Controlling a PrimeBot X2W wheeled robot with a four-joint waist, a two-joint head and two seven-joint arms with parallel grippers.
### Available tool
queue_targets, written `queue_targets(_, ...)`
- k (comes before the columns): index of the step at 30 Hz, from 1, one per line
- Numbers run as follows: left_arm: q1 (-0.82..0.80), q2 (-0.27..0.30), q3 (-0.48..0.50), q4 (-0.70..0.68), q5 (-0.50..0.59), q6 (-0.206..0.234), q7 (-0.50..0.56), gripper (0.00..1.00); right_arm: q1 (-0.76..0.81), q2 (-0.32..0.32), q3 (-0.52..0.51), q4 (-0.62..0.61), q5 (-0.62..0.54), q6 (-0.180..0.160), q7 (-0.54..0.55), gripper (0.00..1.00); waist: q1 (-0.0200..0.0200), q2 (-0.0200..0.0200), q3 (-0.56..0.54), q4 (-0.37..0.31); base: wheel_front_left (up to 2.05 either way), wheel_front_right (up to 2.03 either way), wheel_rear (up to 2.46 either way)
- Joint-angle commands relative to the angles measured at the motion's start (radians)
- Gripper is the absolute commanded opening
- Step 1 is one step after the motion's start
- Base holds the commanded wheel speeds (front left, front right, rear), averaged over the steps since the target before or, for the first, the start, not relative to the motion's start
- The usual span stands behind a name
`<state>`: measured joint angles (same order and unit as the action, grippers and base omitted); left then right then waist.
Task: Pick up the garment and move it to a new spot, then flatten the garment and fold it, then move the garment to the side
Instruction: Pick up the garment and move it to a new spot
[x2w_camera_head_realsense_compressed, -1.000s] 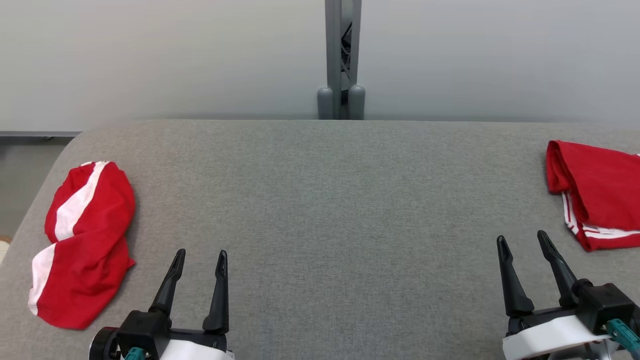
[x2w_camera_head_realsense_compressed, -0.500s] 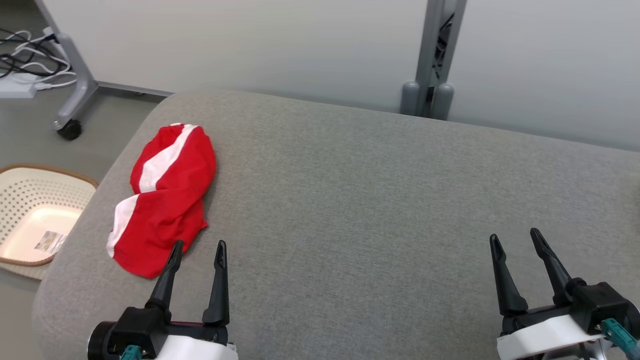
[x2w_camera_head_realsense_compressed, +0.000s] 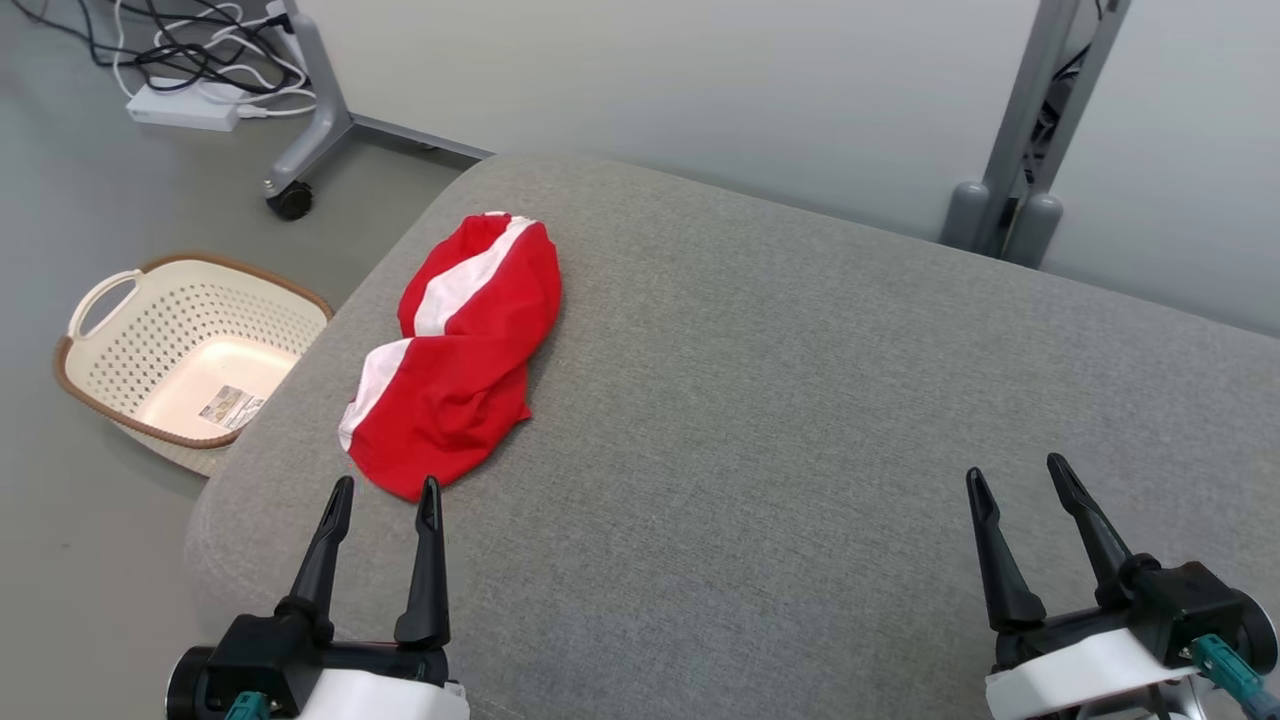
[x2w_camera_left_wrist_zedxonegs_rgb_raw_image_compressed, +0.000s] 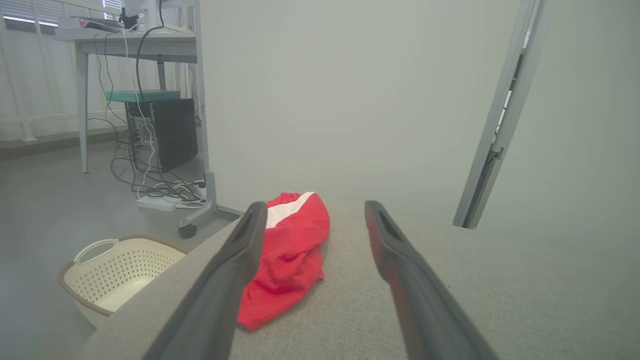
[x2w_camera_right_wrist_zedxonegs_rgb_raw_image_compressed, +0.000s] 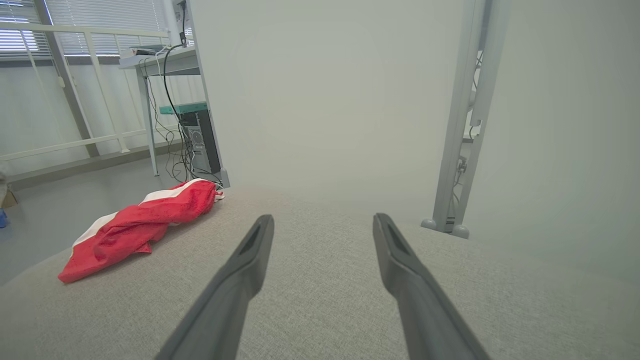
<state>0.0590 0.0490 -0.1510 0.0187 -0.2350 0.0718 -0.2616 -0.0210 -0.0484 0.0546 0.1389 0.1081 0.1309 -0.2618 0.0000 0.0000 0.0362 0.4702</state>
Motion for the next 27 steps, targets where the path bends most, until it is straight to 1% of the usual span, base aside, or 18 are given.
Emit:
queue_targets(1,0.007,0.003,0.003,-0.003,-0.003,0.003,-0.004,1.00,-0.003,-0.005,-0.002,0.001,-0.004,0.000,-0.005,1.00,0.0000,0.0000,0.001,0.013,0.00,0.00,0.00)
queue_targets(11,0.025,0.003,-0.001,-0.010,-0.012,0.014,-0.004,1.00,0.001,-0.005,0.003,0.012,-0.019,0.000,-0.005,1.00,0.0000,0.0000,-0.009,0.032,0.00,0.00,0.00)
queue_targets(16,0.012,0.003,0.007,-0.016,-0.033,0.017,-0.004,1.00,-0.019,-0.029,0.014,0.010,-0.029,0.000,-0.005,1.00,0.0000,0.0000,0.029,0.027,0.00,0.00,0.00)
queue_targets(20,-0.026,0.004,0.027,-0.009,-0.061,0.020,-0.004,1.00,-0.037,-0.051,0.021,0.005,-0.031,0.000,-0.005,1.00,0.0000,0.0000,0.065,0.019,0.00,0.00,0.00)
queue_targets(24,-0.104,0.003,0.055,0.025,-0.086,0.006,-0.004,1.00,-0.071,-0.076,0.029,0.000,-0.035,0.000,-0.005,1.00,0.0000,0.0000,0.126,0.011,0.00,0.00,0.00)
queue_targets(27,-0.198,0.004,0.089,0.083,-0.079,-0.014,-0.004,1.00,-0.104,-0.097,0.046,0.005,-0.038,0.000,-0.005,1.00,0.0000,0.0000,0.172,0.000,0.00,0.00,0.00)
